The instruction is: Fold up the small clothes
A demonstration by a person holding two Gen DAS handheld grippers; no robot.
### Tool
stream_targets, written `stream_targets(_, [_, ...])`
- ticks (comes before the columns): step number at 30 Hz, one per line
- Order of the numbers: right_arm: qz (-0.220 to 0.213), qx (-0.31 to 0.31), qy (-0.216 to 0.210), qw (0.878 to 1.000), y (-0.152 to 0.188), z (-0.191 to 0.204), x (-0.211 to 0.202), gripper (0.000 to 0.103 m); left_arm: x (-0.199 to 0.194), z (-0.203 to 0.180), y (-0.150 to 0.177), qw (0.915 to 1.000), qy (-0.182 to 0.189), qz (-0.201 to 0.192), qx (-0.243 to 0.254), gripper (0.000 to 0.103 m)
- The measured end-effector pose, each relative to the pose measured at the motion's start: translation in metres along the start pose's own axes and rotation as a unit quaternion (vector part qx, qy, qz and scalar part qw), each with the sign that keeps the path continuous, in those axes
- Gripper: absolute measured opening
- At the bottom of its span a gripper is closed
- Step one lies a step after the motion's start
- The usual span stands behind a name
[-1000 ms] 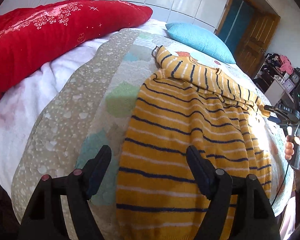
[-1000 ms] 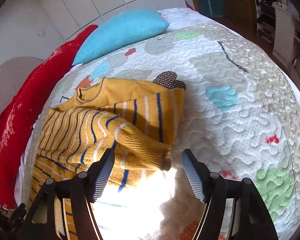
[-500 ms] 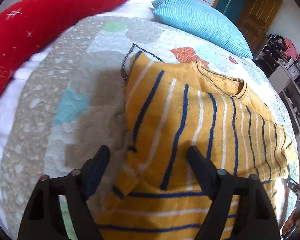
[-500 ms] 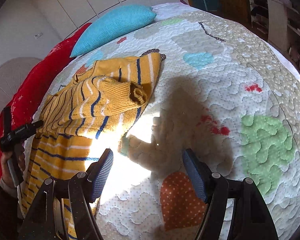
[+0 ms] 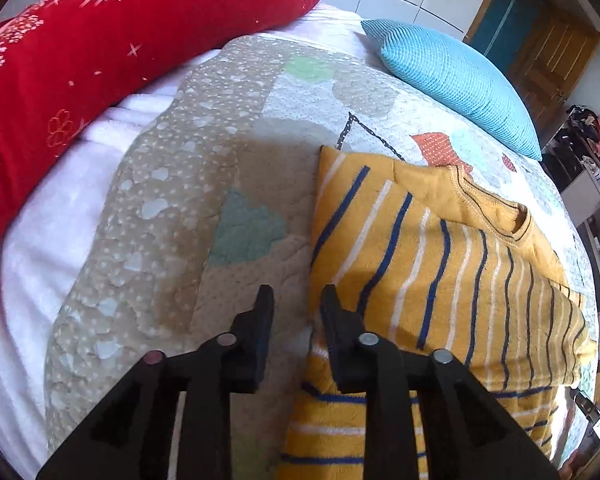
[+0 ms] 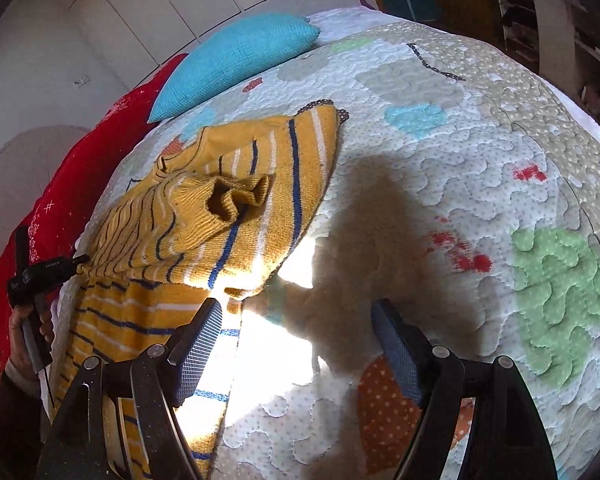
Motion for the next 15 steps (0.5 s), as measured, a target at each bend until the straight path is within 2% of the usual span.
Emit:
stream_targets(1, [0.002,-0.003,-0.004,1.000,0.002,0.003,-0.001,0.082,-0.012,0.003,0.005,1.0000,0.001,-0.007,-0.001,0.037])
stream_targets(3, [0.005,-0.007,-0.012,1.000,0.006,0.008,-0.004,0.082,-0.035,0.008,0.017,0.9998,0.012,-0.015,-0.007,0.055])
stream_targets(6, [0.009,-0.002,-0.020,1.000,0.015,0.009,-0.009,0.082,-0.068,0.022,0.045,0.9990,0.032,-0.012,-0.029,0.069])
stream_targets(10, [0.010,0.011,-0.040,0.999,0.031,0.010,-0.019,0.083,-0.095,0.041,0.089,0.9968,0.051,0.011,-0.060,0.070])
stream_targets(13, [0.019,0.024,-0.074,0.997,0.051,0.016,-0.029,0.083,-0.109,0.050,0.124,0.9956,0.060,0.026,-0.068,0.070])
stream_targets(15, [0.027,0.030,-0.106,0.994,0.069,0.022,-0.036,0.083,-0.117,0.051,0.143,0.9940,0.079,0.021,-0.073,0.072])
Point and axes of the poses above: each gripper's, at about its wrist camera, not at the fingertips, and x roughly the way its jaws point, z to its left, y to its underside, the point moved 1 cm from there along x, roughly the way its jaws point, and after that the axes turned 10 degrees about -z, right-handed, at the moved point
